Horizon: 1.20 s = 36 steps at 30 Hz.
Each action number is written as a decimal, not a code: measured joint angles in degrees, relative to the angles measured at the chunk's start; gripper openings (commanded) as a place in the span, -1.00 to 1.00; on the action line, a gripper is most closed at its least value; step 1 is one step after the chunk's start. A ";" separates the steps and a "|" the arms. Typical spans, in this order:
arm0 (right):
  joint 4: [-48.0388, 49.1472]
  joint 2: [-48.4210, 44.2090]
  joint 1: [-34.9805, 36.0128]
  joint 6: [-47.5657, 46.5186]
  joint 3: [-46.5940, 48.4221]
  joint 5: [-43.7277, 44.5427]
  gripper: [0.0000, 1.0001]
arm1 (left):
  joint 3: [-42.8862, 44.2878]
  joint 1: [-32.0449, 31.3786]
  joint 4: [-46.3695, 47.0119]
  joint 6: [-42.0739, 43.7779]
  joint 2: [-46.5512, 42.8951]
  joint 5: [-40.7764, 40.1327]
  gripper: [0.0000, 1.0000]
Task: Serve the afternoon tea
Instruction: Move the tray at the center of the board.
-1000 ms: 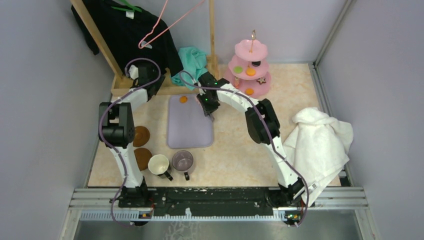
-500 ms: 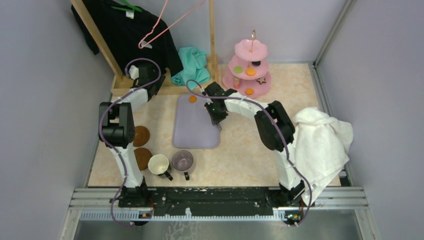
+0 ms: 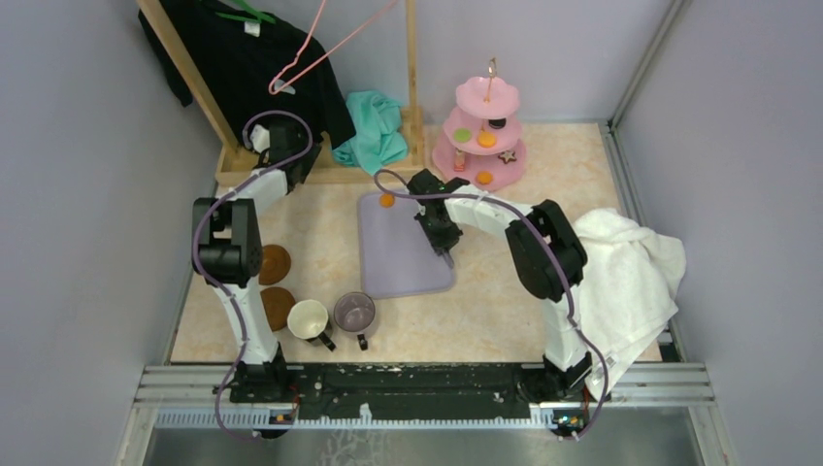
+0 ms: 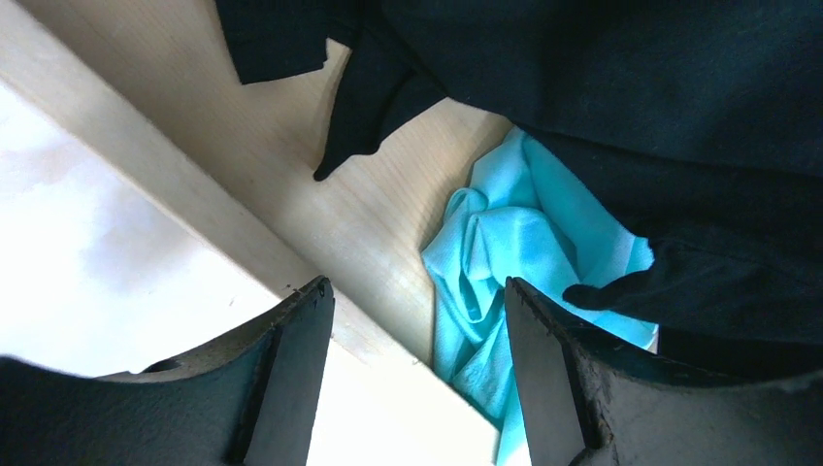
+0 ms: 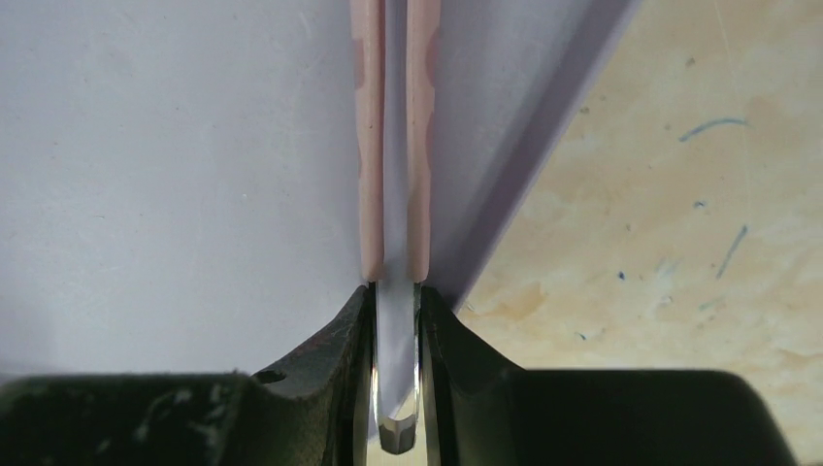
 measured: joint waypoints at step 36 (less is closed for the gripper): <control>-20.02 14.62 0.48 -4.28 37.68 -3.56 -0.56 | 12.48 0.81 -3.69 -2.71 6.36 0.26 0.44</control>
